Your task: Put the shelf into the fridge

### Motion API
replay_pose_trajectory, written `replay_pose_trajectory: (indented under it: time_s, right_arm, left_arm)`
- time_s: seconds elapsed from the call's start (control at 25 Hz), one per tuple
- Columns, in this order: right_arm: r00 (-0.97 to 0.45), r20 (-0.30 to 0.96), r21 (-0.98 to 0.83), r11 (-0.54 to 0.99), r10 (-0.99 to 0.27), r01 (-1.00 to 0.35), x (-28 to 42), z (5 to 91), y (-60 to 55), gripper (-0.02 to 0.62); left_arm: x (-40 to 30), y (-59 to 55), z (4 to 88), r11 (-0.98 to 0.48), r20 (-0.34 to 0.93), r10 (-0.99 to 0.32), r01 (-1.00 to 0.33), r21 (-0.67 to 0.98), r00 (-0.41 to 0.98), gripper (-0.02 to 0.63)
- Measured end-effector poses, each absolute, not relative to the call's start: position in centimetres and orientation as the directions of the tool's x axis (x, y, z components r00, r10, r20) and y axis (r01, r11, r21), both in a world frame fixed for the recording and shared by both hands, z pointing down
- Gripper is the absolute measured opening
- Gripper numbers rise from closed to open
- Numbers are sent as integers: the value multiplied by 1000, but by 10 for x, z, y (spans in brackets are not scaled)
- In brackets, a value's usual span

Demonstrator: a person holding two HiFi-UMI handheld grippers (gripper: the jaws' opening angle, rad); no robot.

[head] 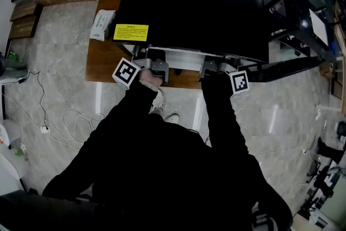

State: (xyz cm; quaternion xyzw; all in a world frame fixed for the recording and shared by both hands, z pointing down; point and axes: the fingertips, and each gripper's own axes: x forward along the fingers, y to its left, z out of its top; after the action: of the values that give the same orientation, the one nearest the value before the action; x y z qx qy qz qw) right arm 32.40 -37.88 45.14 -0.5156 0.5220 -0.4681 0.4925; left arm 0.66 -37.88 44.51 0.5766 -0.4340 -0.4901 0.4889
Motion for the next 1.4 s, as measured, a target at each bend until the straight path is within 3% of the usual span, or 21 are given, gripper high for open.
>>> replay_pose_trajectory:
  time_s: [0.28,0.4,0.56,0.68,0.84,1.0,1.12,1.24,1.4]
  right_arm:
    - [-11,-36,-992,37,-999,-123,323,449,-380,32]
    - [-53,-34,-988,42,-998,-150,316,446,-364,51]
    - [-137,-29,-975,58,-990,-214,304,446,-327,68]
    - [-214,-26,-942,95,-977,-321,297,442,-297,63]
    - [-390,-59,-820,268,-919,-506,273,420,-265,34]
    - [-569,-46,-646,459,-821,-610,244,402,-234,21]
    - [-656,-24,-460,591,-755,-663,223,383,-209,8]
    - [-705,-5,-310,672,-709,-673,207,369,-188,5]
    - [-718,-27,-242,701,-696,-671,200,355,-177,5]
  left_arm:
    - [10,-382,438,-206,-191,-965,-65,976,181,46]
    - [17,-370,431,-235,-212,-949,-73,969,231,116]
    - [35,-334,425,-292,-239,-908,-109,950,344,141]
    - [45,-303,428,-338,-214,-867,-217,916,450,144]
    - [62,-263,420,-480,-140,-775,-431,764,616,143]
    - [94,-223,402,-668,-50,-654,-545,507,755,115]
    - [104,-205,390,-710,-18,-626,-560,427,780,13]
    - [110,-194,380,-734,-17,-607,-552,395,795,5]
    - [112,-187,372,-752,-21,-606,-564,341,795,5]
